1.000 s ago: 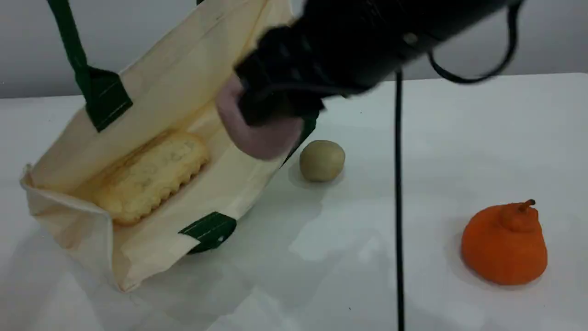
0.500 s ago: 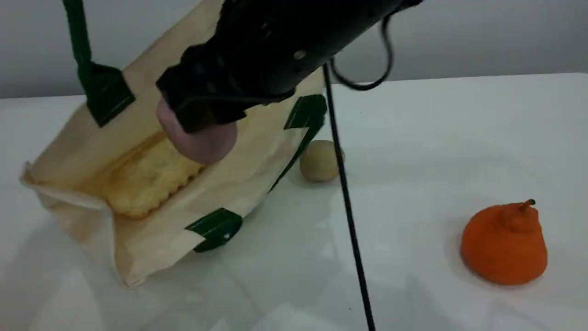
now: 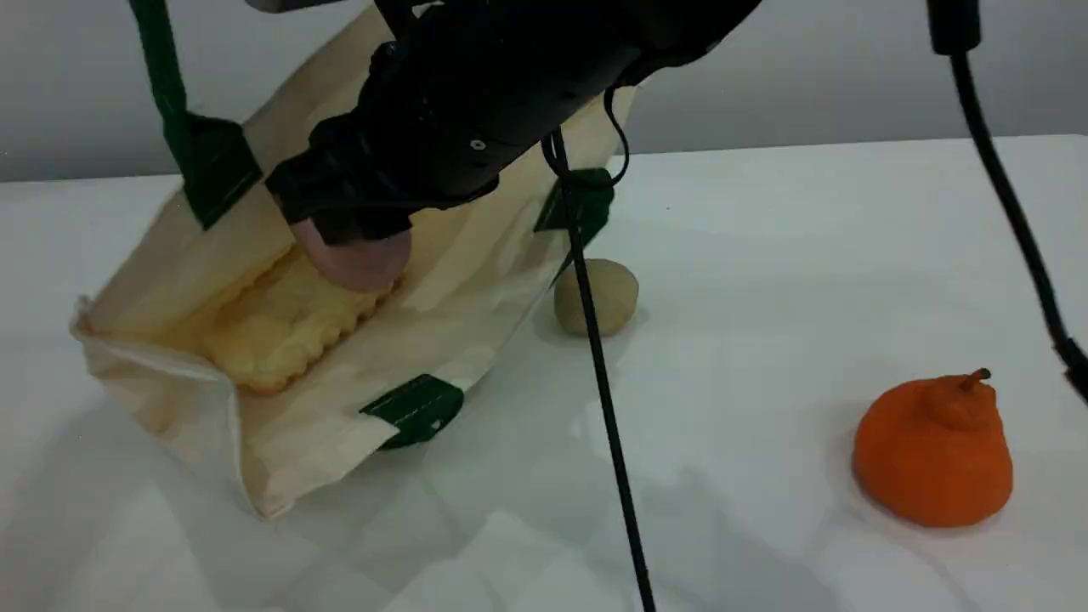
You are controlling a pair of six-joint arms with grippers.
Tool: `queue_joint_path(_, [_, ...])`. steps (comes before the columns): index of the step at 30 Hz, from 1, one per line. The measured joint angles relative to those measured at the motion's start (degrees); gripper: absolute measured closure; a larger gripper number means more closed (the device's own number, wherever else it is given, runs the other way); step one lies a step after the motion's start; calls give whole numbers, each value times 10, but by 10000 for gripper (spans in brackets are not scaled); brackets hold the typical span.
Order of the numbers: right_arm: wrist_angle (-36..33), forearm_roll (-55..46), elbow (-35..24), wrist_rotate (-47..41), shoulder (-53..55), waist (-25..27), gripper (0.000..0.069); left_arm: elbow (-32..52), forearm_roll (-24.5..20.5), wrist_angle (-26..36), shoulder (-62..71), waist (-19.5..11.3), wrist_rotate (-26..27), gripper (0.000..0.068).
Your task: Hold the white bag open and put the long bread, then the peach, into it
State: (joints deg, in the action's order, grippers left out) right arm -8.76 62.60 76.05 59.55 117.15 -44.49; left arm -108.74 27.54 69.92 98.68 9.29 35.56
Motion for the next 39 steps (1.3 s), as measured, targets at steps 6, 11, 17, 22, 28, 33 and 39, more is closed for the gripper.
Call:
queue_joint_path(6, [-4,4,-1,-11,0,0,139,0,-1,1,0,0,1,592])
queue_joint_path(11, [-7,4,-1,-11,0,0,83,0,-5,2,0,0,1,592])
queue_joint_path(17, [-27,0,-1,-10,-2,10,99,0,-5,1,0,0,1,592])
queue_joint_path(22, [-83,-6,-1,-10,-29,49,102,0,-6,1,0,0,1,592])
queue_joint_path(28, [-119,-39,-1,-12,-71,98,103,0,-6,1,0,0,2,592])
queue_joint_path(33, [-119,-73,-1,-24,-104,140,103,0,-6,1,0,0,2,592])
queue_joint_path(39, [-119,-131,-1,-65,-134,213,103,0,-6,1,0,0,2,592])
